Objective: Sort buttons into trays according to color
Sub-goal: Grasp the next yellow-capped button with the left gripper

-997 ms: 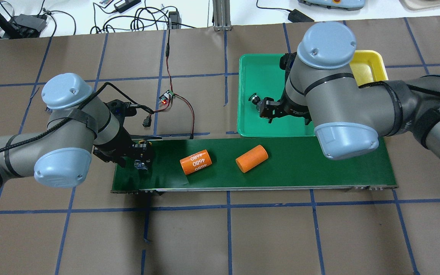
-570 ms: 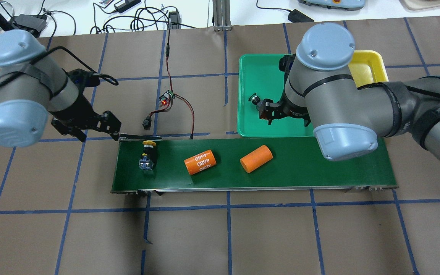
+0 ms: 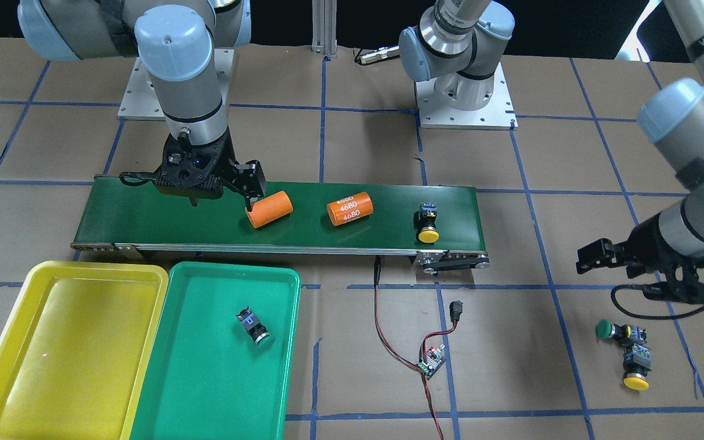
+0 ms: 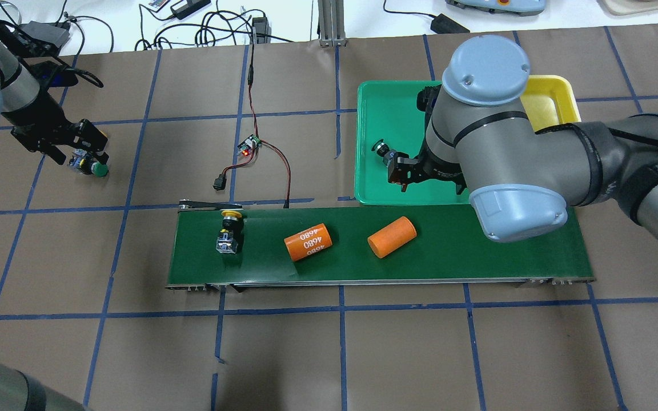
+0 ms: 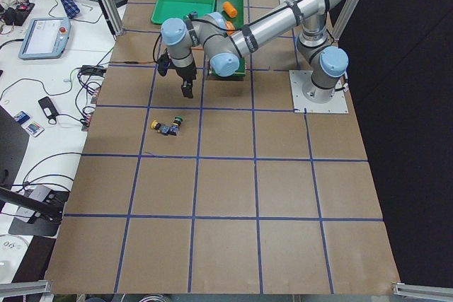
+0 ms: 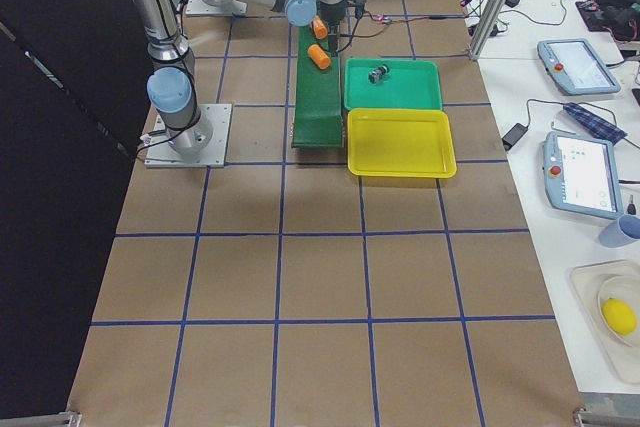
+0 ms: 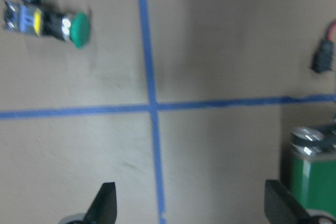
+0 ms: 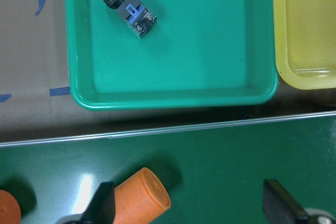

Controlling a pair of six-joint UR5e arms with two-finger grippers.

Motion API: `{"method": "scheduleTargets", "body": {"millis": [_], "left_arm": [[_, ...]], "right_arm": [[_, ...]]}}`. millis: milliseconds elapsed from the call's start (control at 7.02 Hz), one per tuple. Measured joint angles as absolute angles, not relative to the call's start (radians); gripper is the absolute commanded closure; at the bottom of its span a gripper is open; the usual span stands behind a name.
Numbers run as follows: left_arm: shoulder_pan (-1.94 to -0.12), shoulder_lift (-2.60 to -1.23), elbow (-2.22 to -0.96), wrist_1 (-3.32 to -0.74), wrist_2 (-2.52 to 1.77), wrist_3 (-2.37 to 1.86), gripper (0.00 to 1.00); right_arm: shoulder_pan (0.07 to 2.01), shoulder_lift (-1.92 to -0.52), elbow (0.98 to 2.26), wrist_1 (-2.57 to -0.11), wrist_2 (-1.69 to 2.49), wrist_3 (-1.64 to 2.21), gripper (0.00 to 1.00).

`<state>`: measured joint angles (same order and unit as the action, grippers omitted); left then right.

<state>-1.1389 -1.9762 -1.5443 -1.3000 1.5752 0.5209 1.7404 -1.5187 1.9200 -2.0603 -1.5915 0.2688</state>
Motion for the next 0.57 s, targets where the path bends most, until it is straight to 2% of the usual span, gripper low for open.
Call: {"method": "scheduleTargets", "body": {"millis": [285, 570], "left_arm": [[-1.109, -2.118, -1.455, -1.241, 1.582, 0.613, 0.00], [-1.088, -2.199, -1.433, -1.202, 1.597, 0.653, 0.00]], "right_arm": [[1.737, -1.525, 1.917, -2.031, -1.592, 0.270, 0.00], [1.739, -1.528, 1.918, -2.025, -1.593, 0.270, 0.00]]}}
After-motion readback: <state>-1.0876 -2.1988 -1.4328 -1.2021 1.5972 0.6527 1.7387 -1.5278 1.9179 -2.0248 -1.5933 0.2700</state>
